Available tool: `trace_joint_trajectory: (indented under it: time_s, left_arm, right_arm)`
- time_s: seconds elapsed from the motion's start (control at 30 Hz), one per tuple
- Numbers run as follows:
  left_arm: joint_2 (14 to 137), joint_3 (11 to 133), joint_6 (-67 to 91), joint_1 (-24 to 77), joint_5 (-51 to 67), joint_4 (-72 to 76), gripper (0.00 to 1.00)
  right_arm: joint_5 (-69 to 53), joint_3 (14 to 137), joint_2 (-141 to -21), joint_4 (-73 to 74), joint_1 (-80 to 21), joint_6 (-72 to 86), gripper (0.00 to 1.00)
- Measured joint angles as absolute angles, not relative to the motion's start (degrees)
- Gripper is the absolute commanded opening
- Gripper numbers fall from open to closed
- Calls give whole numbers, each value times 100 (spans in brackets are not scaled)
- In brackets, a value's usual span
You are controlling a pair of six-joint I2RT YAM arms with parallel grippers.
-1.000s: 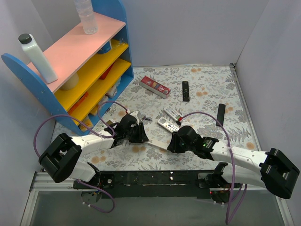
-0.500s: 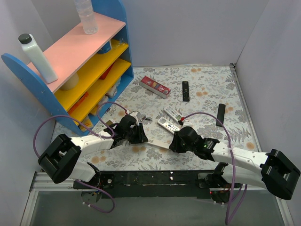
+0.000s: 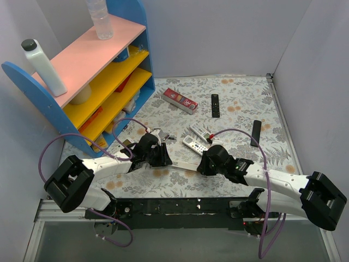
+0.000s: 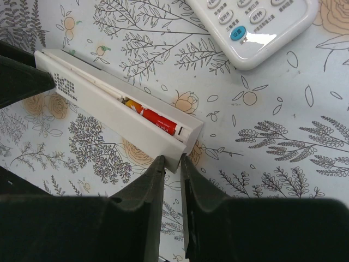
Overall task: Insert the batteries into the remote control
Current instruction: Load the battery cover into the remote control.
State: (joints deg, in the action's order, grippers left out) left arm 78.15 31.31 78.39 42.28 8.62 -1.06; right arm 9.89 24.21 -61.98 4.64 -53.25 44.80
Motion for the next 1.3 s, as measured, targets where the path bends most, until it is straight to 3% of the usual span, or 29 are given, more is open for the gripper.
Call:
trace_joint_trajectory:
  time_s: [0.13, 0.3, 0.87, 1.3]
  left_arm:
    - [7815, 3131, 7839, 4230, 864, -104, 33]
    - [7815, 3129, 7837, 4235, 867, -104, 33]
    - [7824, 3124, 7837, 4250, 884, -108, 33]
    - [7767, 3002, 7846, 4250, 884, -115, 48]
  right_arm:
    - [1007, 2565, -6200, 655, -5325, 4342, 24]
    - [1028, 2672, -6246, 757, -5262, 4160, 34]
    - [755, 2980, -6733, 875, -5052, 3686, 32]
    - [502, 3050, -7100, 405, -4823, 3559, 30]
